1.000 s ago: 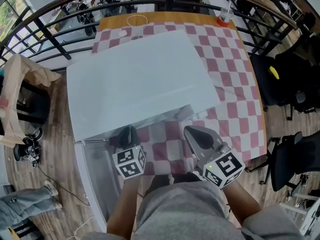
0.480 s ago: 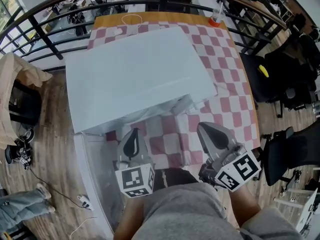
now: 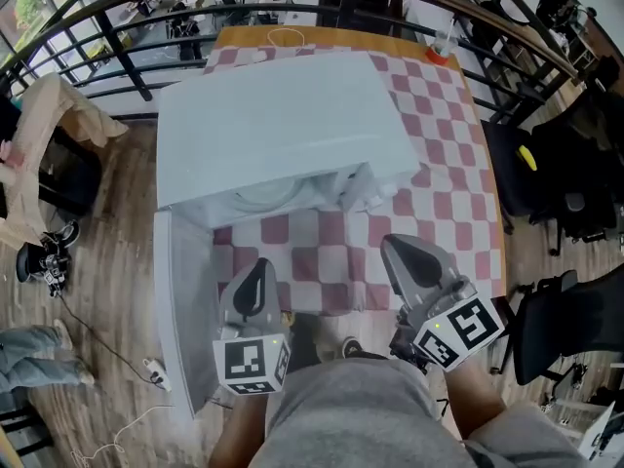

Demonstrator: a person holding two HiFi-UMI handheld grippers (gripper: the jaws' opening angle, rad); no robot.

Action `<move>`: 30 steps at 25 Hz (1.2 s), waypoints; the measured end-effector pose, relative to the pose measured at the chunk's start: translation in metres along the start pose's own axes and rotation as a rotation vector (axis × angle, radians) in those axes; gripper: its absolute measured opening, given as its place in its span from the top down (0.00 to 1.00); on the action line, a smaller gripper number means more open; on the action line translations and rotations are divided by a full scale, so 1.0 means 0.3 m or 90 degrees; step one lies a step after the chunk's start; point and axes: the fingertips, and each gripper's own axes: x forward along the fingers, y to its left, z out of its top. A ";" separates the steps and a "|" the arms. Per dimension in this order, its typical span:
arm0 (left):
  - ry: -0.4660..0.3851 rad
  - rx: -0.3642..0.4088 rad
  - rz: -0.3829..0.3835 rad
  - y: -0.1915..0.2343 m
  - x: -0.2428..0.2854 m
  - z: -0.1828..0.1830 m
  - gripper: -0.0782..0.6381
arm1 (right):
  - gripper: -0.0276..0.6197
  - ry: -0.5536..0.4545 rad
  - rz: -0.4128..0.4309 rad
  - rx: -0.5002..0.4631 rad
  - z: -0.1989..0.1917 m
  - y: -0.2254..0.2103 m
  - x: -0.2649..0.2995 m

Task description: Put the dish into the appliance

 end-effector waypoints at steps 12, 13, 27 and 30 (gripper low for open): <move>-0.036 0.000 0.037 -0.438 -0.350 -0.109 0.88 | 0.96 -0.050 0.021 0.011 -0.125 -0.077 -0.553; -0.037 0.000 0.039 -0.478 -0.384 -0.119 0.88 | 0.96 -0.050 0.023 0.012 -0.139 -0.080 -0.597; -0.043 -0.002 0.048 -0.739 -0.601 -0.145 0.88 | 0.96 -0.062 0.049 0.032 -0.210 -0.112 -0.896; -0.045 0.002 0.050 -0.745 -0.610 -0.143 0.88 | 0.96 -0.065 0.053 0.027 -0.209 -0.107 -0.903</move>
